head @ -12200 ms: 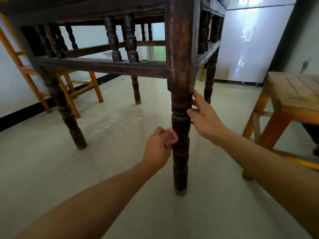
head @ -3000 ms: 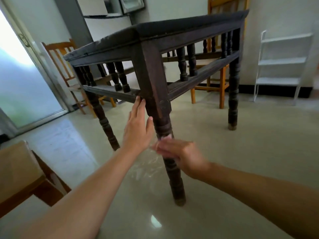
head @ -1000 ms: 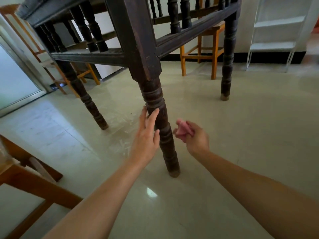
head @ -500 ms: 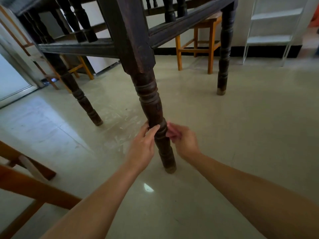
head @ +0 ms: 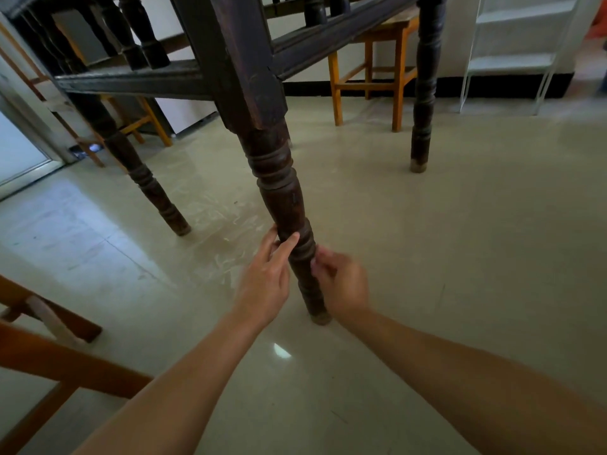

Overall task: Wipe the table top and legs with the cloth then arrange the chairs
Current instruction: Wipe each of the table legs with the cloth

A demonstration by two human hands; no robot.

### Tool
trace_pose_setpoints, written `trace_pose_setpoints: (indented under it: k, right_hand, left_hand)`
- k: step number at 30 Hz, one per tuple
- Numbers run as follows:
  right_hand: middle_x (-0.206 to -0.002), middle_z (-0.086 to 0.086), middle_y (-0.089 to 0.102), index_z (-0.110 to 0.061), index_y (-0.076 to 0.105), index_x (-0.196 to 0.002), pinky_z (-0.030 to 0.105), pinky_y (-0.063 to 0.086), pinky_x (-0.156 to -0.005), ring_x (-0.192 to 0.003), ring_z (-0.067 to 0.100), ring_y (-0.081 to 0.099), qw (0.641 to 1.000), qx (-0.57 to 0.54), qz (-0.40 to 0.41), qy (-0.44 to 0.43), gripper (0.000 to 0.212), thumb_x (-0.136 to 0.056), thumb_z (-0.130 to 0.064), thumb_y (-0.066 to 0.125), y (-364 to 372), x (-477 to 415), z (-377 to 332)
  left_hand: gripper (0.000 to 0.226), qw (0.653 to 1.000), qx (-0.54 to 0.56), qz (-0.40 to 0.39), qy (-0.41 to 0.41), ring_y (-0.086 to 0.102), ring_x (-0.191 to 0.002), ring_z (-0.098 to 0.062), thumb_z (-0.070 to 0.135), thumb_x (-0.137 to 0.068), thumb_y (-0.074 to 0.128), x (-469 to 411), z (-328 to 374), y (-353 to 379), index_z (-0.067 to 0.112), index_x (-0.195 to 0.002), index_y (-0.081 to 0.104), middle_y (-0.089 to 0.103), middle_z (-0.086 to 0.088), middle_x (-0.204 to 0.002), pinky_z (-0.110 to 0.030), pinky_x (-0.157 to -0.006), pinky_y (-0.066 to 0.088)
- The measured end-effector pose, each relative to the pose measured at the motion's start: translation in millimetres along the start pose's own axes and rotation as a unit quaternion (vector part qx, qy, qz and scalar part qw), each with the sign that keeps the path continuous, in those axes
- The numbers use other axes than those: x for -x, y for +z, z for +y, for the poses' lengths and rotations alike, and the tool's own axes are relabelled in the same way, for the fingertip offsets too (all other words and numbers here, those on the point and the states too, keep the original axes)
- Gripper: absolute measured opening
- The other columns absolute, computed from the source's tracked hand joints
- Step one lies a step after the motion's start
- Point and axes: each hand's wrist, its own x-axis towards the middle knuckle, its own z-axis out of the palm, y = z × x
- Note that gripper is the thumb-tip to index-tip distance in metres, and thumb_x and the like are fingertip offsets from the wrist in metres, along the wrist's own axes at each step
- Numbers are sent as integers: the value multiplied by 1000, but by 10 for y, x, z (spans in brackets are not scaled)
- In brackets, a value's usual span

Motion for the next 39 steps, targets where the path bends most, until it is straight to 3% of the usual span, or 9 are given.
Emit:
trace_pose_setpoints:
  k: [4, 8, 10, 16, 22, 28, 34, 37, 39]
  right_hand:
    - [-68, -14, 67, -5, 74, -75, 15, 47, -76, -68, -6, 64, 991, 55, -117, 25, 23, -90, 3, 59, -61, 255, 418]
    - [-88, 1, 67, -8, 55, -114, 23, 55, -77, -88, 21, 66, 951, -235, 99, 176, 24, -92, 3, 56, -202, -291, 153]
    - [-89, -9, 59, -14, 54, -121, 12, 50, -74, -92, 17, 64, 973, -145, 111, 144, 32, -91, -4, 64, -124, -288, -85]
    - [-90, 4, 65, -18, 57, -97, 39, 56, -77, -82, 23, 64, 950, 183, -216, 131, 8, -93, -24, 61, 78, 383, 353]
    - [-97, 7, 66, -11, 52, -104, 41, 54, -78, -89, 27, 66, 977, 147, -4, 155, 27, -98, -37, 51, -183, -309, 420]
    - [-86, 0, 71, -19, 60, -102, 35, 57, -72, -71, 15, 66, 928, 207, -309, 19, 22, -96, -40, 56, 120, 139, 324]
    - [-84, 4, 66, -15, 51, -102, 34, 43, -64, -80, 29, 65, 979, 172, 45, 98, 35, -102, -46, 36, -93, -201, 371]
    - [-92, 3, 64, -23, 51, -114, 34, 44, -69, -87, 29, 64, 963, 228, -133, 57, 32, -102, -48, 36, -2, -12, 520]
    - [-101, 0, 65, -32, 59, -108, 31, 46, -74, -93, 25, 63, 896, 291, -335, -1, 25, -99, -49, 42, 22, 154, 615]
  left_hand:
    - [51, 1000, -4, -2, -3, 51, -121, -21, 0, -92, 53, -3, 12, -10, 16, -140, 48, 36, -12, -150, -20, -91, 39]
    - [52, 1000, -10, -5, -15, 47, -126, -18, 4, -93, 53, 12, 31, -32, 20, -142, 44, 31, -8, -153, -19, -95, 35]
    - [54, 1000, -10, -8, -18, 47, -126, -19, 3, -93, 53, 25, 29, -16, 20, -143, 43, 29, -9, -154, -20, -95, 35]
    - [58, 1000, 3, -12, -8, 47, -125, -18, -2, -90, 54, 23, 3, 5, 18, -143, 43, 29, -11, -154, -22, -95, 38]
    - [59, 1000, -7, -10, -12, 28, -122, 5, 3, -93, 53, 49, 3, -12, 24, -146, 37, 22, -6, -157, -17, -98, 31]
    - [64, 1000, 1, -27, -14, 46, -123, -11, 0, -91, 53, 62, -10, -3, 25, -147, 34, 20, -6, -158, -17, -91, 38]
    - [70, 999, -7, -36, -25, 47, -120, -11, 1, -91, 54, 96, -1, -4, 28, -149, 27, 12, -4, -160, -26, -93, 45]
    - [72, 999, -8, -40, -33, 49, -121, -14, 1, -91, 53, 109, 7, 8, 30, -150, 23, 8, -2, -161, -22, -93, 40]
    - [73, 998, -12, -46, -40, 47, -126, -19, 1, -92, 52, 110, 5, 15, 31, -150, 21, 6, -2, -161, -20, -94, 33]
